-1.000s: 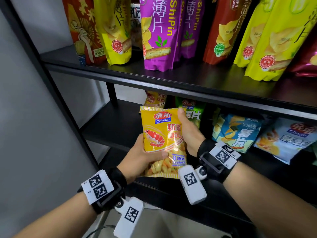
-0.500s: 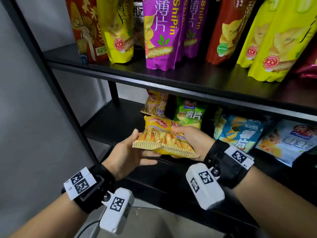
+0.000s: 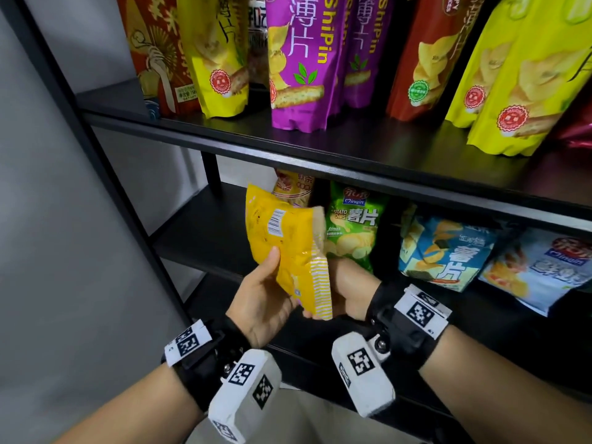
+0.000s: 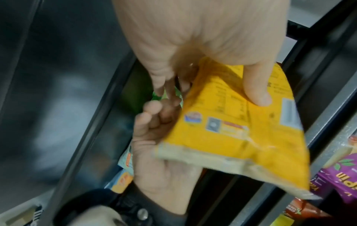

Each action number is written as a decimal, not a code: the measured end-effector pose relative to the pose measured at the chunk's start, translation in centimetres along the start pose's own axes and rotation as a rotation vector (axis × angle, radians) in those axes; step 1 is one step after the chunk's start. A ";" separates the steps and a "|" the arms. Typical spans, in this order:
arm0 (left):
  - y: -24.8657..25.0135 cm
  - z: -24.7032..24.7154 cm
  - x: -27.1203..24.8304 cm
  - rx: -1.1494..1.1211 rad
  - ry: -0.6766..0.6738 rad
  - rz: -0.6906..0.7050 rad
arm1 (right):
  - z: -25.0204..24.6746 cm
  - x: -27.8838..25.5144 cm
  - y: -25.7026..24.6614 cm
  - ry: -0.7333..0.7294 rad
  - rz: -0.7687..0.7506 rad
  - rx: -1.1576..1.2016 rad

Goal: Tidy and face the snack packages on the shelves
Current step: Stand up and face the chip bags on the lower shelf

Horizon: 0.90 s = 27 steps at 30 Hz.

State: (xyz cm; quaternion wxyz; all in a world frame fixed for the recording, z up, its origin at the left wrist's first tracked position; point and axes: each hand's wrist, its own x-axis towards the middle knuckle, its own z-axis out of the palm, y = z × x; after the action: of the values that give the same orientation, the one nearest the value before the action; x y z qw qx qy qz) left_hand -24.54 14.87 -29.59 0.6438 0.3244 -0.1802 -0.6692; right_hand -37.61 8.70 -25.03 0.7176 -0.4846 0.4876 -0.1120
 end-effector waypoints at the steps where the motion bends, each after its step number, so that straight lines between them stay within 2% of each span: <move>1: 0.2 0.0 0.2 -0.002 0.028 0.034 | -0.1 0.0 0.1 0.070 -0.044 -0.031; 2: 0.3 -0.1 0.3 0.012 0.060 0.072 | -0.5 0.0 0.3 0.113 -0.100 -0.033; 4: 0.6 -0.6 0.7 0.119 0.147 0.155 | -1.7 0.0 0.2 0.109 -0.213 0.081; 6: 0.9 -1.2 0.9 0.279 0.216 0.247 | -2.9 -0.1 -0.2 0.030 -0.257 0.245; 8: 1.1 -1.8 0.8 0.461 0.257 0.350 | -3.6 0.1 -0.6 -0.042 -0.293 0.234; 10: 1.2 -1.9 0.5 0.653 0.267 0.434 | -3.7 0.4 -0.8 -0.102 -0.353 0.178; 13: 1.0 -1.5 -0.1 0.842 0.200 0.503 | -3.4 0.9 -0.1 -0.166 -0.383 0.103; 17: 0.2 -0.8 -1.2 0.894 0.183 0.520 | -3.4 1.5 1.3 -0.085 -0.452 0.025; 23: -0.3 -0.4 -1.9 0.927 0.288 0.504 | -3.6 2.0 1.2 -0.019 -0.587 -0.128; 25: -0.5 0.2 -2.0 0.968 0.350 0.538 | -3.7 2.1 1.0 0.038 -0.608 -0.180; 27: -0.7 0.9 -2.2 1.073 0.481 0.615 | -3.9 2.5 0.7 0.126 -0.623 -0.189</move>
State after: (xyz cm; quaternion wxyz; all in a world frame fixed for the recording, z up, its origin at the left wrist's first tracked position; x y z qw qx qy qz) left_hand -25.72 16.93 -28.99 0.5770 0.6740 -0.4240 -0.1816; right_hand -39.75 5.16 -27.29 0.5691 -0.6668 0.3677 -0.3103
